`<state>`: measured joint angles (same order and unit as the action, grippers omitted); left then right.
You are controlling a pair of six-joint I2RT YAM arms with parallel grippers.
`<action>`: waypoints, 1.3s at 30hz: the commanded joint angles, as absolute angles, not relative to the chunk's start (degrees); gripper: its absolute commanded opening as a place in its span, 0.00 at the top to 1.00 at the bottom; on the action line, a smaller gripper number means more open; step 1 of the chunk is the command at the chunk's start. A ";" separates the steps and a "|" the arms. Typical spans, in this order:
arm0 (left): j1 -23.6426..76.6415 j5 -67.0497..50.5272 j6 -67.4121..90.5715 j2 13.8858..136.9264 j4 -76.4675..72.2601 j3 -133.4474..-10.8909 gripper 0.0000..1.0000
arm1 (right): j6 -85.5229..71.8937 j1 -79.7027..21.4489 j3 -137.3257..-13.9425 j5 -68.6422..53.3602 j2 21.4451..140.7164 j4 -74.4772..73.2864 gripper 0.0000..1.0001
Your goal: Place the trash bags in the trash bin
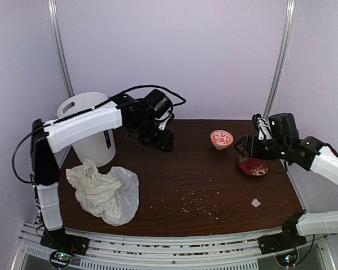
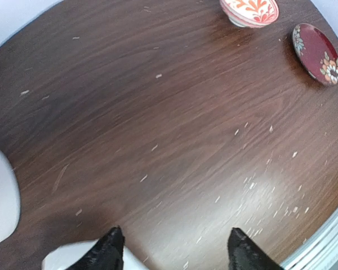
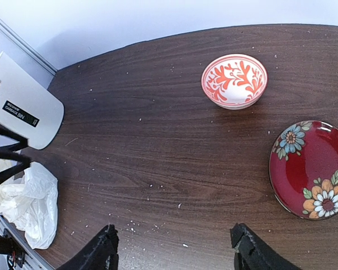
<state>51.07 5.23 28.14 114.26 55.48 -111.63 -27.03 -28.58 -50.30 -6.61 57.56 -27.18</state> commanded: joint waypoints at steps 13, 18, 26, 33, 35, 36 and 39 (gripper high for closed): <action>51.34 13.45 23.37 89.56 60.35 -80.22 0.30 | -31.26 -28.65 -45.93 -10.01 58.51 -23.48 0.31; 51.24 14.39 20.70 92.76 57.20 -79.35 0.33 | -34.44 -28.65 -44.60 -12.31 58.62 -20.99 0.32; 51.32 14.10 19.24 99.71 53.14 -75.95 0.48 | -35.32 -28.65 -44.65 -11.64 58.10 -21.08 0.31; 52.80 11.81 18.96 112.58 48.93 -88.90 1.00 | -36.92 -28.66 -45.35 -11.13 58.03 -20.26 0.31; 53.28 8.73 20.54 115.90 47.56 -96.21 1.00 | -37.69 -28.42 -46.08 -11.73 57.61 -20.21 0.31; 53.41 6.85 21.68 117.74 46.90 -99.88 1.00 | -37.53 -28.33 -46.72 -12.03 57.51 -20.33 0.31; 53.70 2.38 25.18 122.96 44.15 -113.63 1.00 | -35.72 -28.15 -49.22 -11.08 57.65 -22.36 0.31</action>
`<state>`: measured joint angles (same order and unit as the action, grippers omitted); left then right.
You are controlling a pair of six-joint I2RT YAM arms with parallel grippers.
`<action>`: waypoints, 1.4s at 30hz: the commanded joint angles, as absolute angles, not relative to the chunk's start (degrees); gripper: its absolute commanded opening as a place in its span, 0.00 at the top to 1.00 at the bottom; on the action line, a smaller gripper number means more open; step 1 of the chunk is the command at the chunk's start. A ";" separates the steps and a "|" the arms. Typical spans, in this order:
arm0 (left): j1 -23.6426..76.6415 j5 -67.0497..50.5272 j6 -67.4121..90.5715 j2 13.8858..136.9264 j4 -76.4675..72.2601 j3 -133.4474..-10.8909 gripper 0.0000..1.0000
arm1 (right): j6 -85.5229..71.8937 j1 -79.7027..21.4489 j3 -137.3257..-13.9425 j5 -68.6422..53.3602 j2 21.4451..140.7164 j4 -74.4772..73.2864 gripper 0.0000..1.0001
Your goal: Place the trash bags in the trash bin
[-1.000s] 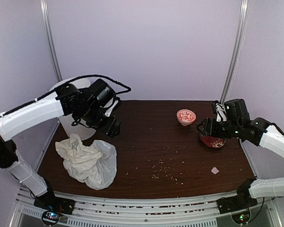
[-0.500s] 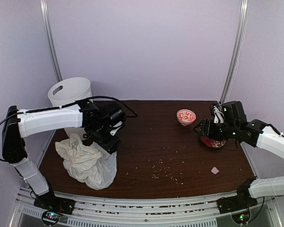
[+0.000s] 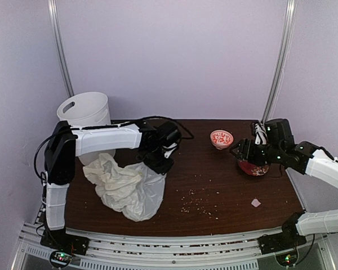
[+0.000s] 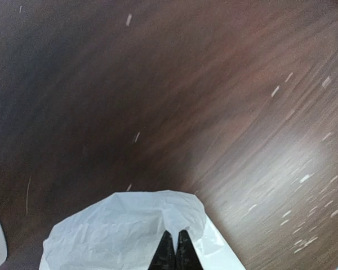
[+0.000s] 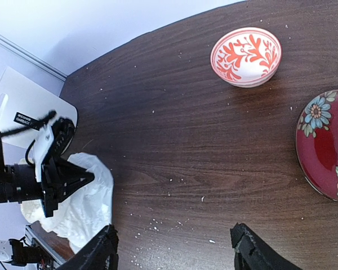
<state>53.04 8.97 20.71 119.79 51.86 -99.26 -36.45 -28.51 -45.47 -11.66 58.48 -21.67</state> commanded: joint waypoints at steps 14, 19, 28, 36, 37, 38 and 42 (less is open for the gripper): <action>49.60 -5.99 23.37 113.13 33.15 -112.67 0.24 | -34.72 -28.08 -51.22 -11.06 60.62 -22.87 0.32; 49.45 -4.97 19.02 101.51 31.44 -99.77 0.20 | -34.49 -28.82 -52.38 -12.50 63.20 -23.42 0.32; 44.33 -7.59 18.80 99.64 30.06 -87.73 0.21 | -39.57 -29.71 -52.13 -21.32 69.80 -16.80 0.31; 40.29 -12.65 20.51 108.58 25.44 -95.25 0.23 | -43.31 -29.77 -59.46 -27.46 81.24 -12.00 0.30; 39.98 -13.58 20.94 110.10 25.59 -96.25 0.24 | -44.05 -29.78 -59.98 -28.06 82.51 -10.93 0.31; 39.90 -14.73 21.01 111.34 25.53 -96.85 0.27 | -44.79 -29.85 -60.40 -28.30 83.55 -9.83 0.32; 40.58 -16.80 22.57 112.41 21.54 -93.54 0.35 | -47.18 -29.89 -61.26 -27.97 87.20 -7.34 0.39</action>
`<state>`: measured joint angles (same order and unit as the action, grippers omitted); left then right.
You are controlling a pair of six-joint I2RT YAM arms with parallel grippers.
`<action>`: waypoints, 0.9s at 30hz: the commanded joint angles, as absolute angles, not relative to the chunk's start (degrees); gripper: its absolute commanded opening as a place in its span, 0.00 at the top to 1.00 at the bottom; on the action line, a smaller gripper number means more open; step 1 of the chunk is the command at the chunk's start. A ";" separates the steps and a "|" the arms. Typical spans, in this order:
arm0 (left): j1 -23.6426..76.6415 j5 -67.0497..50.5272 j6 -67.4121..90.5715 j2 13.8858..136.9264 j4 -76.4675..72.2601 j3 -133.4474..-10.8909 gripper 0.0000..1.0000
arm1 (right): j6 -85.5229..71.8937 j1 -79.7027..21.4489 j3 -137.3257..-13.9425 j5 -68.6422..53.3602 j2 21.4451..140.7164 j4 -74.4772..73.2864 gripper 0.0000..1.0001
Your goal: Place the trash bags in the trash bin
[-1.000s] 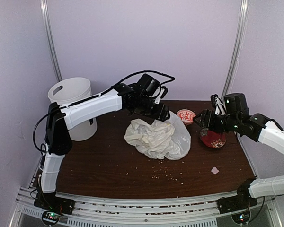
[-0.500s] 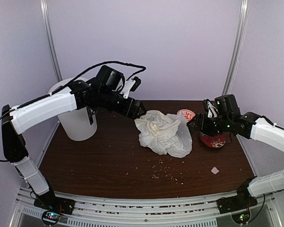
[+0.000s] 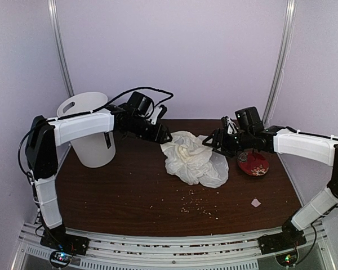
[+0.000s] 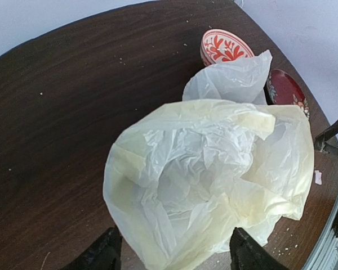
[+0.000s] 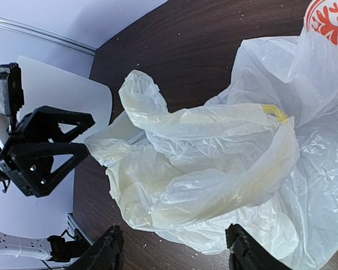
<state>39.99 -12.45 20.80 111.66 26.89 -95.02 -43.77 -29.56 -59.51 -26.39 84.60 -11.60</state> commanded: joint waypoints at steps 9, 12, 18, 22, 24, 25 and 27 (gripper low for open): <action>48.44 -16.80 26.08 105.97 17.86 -80.27 0.47 | -45.23 -30.17 -62.32 -24.94 89.03 -13.38 0.62; 51.15 -15.19 27.30 102.18 17.36 -74.63 0.50 | -45.37 -30.23 -60.37 -24.76 88.17 -12.62 0.70; 53.61 -11.85 30.45 91.45 20.50 -68.62 0.44 | -42.17 -31.74 -60.29 -24.81 85.16 -17.03 0.98; 53.66 -6.24 29.77 82.63 26.34 -67.43 0.31 | -34.57 -33.63 -61.12 -21.06 80.88 -26.58 1.00; 53.54 -3.53 28.00 80.92 28.38 -67.38 0.27 | -32.07 -34.19 -60.10 -20.68 77.79 -28.89 1.00; 53.29 -2.81 27.09 80.90 29.24 -67.59 0.25 | -31.45 -34.45 -59.50 -20.47 76.31 -29.80 1.00; 52.67 -2.12 25.55 82.04 30.26 -68.36 0.24 | -30.84 -34.79 -58.02 -20.24 73.31 -30.78 1.00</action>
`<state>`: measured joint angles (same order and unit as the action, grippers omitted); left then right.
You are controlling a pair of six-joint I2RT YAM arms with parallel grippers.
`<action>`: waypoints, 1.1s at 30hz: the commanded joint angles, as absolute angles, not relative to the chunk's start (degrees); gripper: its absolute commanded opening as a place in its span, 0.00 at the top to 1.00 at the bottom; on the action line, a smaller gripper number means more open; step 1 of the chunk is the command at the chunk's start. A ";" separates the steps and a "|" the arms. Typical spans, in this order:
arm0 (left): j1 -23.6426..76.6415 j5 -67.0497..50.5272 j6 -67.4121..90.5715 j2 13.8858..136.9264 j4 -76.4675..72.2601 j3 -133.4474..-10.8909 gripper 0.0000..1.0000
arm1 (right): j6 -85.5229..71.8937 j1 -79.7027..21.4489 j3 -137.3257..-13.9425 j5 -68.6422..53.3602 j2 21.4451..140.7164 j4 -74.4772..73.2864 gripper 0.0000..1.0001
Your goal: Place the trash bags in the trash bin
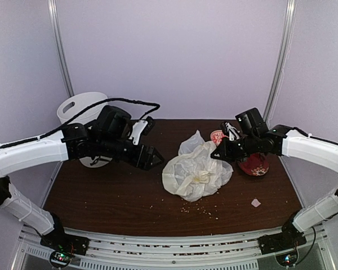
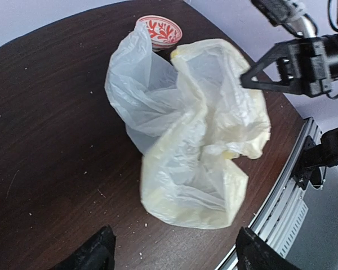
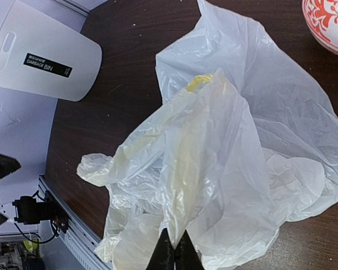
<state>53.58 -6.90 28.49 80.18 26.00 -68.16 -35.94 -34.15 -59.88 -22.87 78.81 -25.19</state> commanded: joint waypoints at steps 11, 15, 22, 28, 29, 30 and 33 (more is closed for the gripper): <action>54.56 -20.07 10.80 90.14 27.49 -71.89 0.28 | -29.12 -34.94 -53.39 -20.69 66.16 -33.93 1.00; 59.49 -17.69 12.72 92.60 22.40 -71.73 0.27 | -29.43 -34.89 -53.83 -20.53 65.59 -34.48 1.00; 61.79 -9.18 20.95 97.95 12.95 -70.68 0.28 | -31.74 -34.98 -53.32 -20.31 63.33 -34.11 1.00; 61.79 -6.31 21.93 102.72 9.58 -71.98 0.38 | -32.70 -34.98 -51.69 -19.75 61.26 -34.67 1.00; 61.79 -5.67 21.89 103.42 9.62 -72.18 0.39 | -32.93 -34.98 -51.29 -19.70 60.93 -34.64 1.00; 61.79 -5.16 21.89 104.04 9.78 -72.30 0.40 | -33.15 -34.98 -50.99 -19.61 60.59 -34.70 1.00; 61.79 -4.94 22.54 105.61 10.08 -72.06 0.47 | -33.99 -34.98 -49.78 -19.39 59.38 -34.45 1.00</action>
<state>61.93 -7.16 21.19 103.88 13.04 -70.94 -32.45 -34.65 -51.44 -20.86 61.34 -34.15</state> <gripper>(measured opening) 0.562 0.004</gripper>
